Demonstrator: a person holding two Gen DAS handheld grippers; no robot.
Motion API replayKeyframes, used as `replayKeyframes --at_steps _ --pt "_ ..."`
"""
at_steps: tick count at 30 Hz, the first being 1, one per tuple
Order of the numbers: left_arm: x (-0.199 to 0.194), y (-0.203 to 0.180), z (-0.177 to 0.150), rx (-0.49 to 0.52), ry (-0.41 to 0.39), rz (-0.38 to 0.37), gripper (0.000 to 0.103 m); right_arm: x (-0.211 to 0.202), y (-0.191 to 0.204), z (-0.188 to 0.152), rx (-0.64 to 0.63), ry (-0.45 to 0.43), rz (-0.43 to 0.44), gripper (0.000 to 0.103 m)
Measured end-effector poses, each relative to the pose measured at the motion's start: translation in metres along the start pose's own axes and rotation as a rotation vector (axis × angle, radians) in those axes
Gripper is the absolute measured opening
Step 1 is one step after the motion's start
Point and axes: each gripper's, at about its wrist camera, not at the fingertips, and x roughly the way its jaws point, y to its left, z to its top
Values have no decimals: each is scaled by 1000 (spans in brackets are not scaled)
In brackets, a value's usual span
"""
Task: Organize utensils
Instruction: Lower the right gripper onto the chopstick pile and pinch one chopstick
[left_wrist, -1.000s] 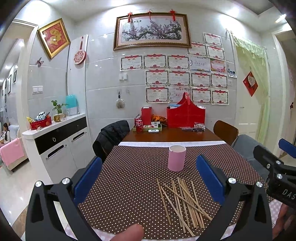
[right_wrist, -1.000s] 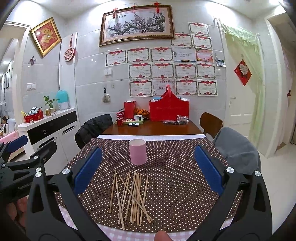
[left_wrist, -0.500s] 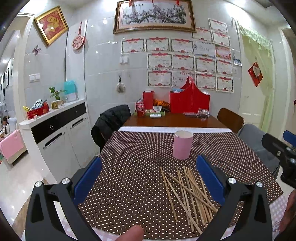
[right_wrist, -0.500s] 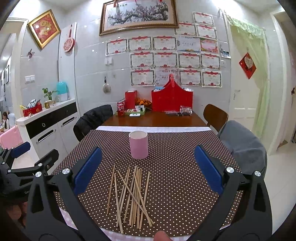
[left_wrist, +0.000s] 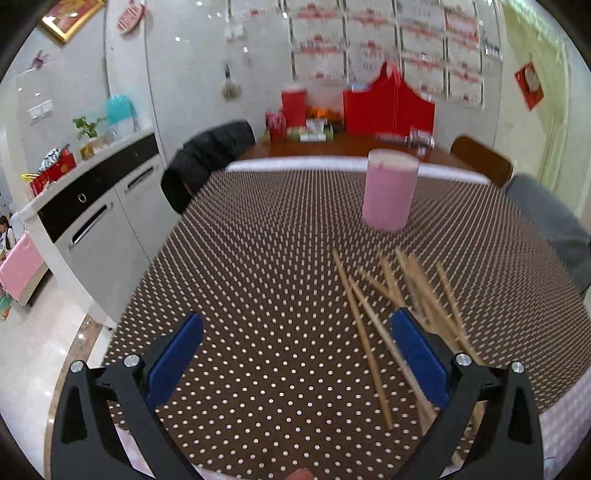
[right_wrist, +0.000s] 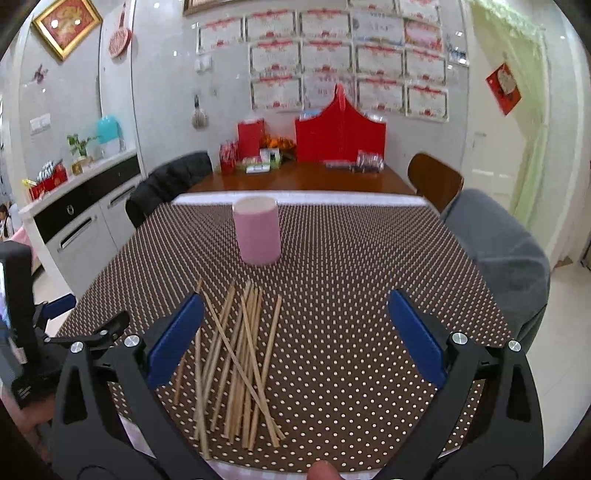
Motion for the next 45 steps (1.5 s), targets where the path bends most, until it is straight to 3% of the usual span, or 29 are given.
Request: replayKeyframes --at_steps 9,16,22,24,28,29,33,36,39,41,45 --pt "72 -14 -9 41 156 -1 99 66 -12 -18 -19 206 58 97" --pt "108 -23 -8 60 223 -8 99 98 -18 -31 -24 291 89 97" --pt "123 -24 1 62 254 -37 99 127 -7 -37 -75 383 169 96" --pt "125 -25 2 66 255 -40 99 135 0 -40 -100 407 191 86" --pt "129 -24 5 64 255 -49 99 148 14 -39 -136 450 237 49" --pt "129 -24 6 68 255 -50 99 151 17 -39 -144 457 250 43" --pt "135 -20 11 80 256 -46 99 159 30 -37 -176 481 301 36" --pt "143 -17 18 92 257 -37 99 168 38 -36 -192 496 307 35" --pt "150 -16 25 104 263 -47 99 178 47 -34 -200 500 306 27" --pt "153 -17 28 106 265 -76 93 183 48 -34 -187 508 314 10" --pt "156 -17 36 92 269 -147 67 179 42 -35 -183 508 332 6"
